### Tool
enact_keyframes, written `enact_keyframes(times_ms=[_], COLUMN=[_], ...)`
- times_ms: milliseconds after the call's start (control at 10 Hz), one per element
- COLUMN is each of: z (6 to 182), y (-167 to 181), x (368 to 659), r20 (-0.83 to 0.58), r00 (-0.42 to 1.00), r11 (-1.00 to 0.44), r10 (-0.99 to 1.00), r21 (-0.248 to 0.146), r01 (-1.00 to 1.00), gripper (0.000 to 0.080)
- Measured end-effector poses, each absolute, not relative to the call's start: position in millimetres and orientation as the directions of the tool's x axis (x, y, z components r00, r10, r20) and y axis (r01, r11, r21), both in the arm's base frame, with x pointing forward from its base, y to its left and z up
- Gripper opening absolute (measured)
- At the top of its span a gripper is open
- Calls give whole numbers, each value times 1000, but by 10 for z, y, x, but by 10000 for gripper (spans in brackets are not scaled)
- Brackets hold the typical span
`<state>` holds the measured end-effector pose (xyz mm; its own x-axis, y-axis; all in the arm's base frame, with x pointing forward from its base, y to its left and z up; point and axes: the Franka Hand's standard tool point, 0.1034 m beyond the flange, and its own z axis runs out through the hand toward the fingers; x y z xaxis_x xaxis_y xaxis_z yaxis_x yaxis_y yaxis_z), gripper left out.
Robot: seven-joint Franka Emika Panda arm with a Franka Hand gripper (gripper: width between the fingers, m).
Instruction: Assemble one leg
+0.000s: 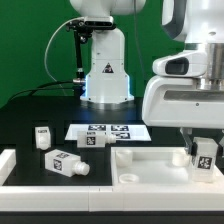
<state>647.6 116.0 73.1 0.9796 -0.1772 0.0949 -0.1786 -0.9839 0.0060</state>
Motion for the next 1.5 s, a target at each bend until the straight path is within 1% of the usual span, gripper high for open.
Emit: enact_keyframes(times_ms=[200,300,400,500,600,800,900,1000,1100,1200,1300,1500], z=[728,726,722,722,724,721,719,715,713,710,711,710], y=[1138,1119,1099,1087,1092,1079,1063,1043,1070,1073,1066,1067], x=[6472,6471,6460,6451,6451,6448,6439,6424,6409,6398,6389,6385], r20=[99,95,83,76,77,69,51,17,4,-23,-44,-60], r00=[900,834,691,570,565,473,357,187,67,-102,-187,-276], r11=[-905,-838,-696,-575,-569,-477,-360,-188,-68,104,190,281], r10=[-424,-544,-718,-818,-821,-878,-933,-982,-998,-994,-981,-959], r21=[-8,-25,-48,-55,-52,-59,-69,-83,-90,-99,-104,-102], r01=[-425,-545,-717,-817,-820,-877,-930,-979,-994,-990,-976,-954], gripper=[286,286,286,286,287,287,287,287,287,287,287,287])
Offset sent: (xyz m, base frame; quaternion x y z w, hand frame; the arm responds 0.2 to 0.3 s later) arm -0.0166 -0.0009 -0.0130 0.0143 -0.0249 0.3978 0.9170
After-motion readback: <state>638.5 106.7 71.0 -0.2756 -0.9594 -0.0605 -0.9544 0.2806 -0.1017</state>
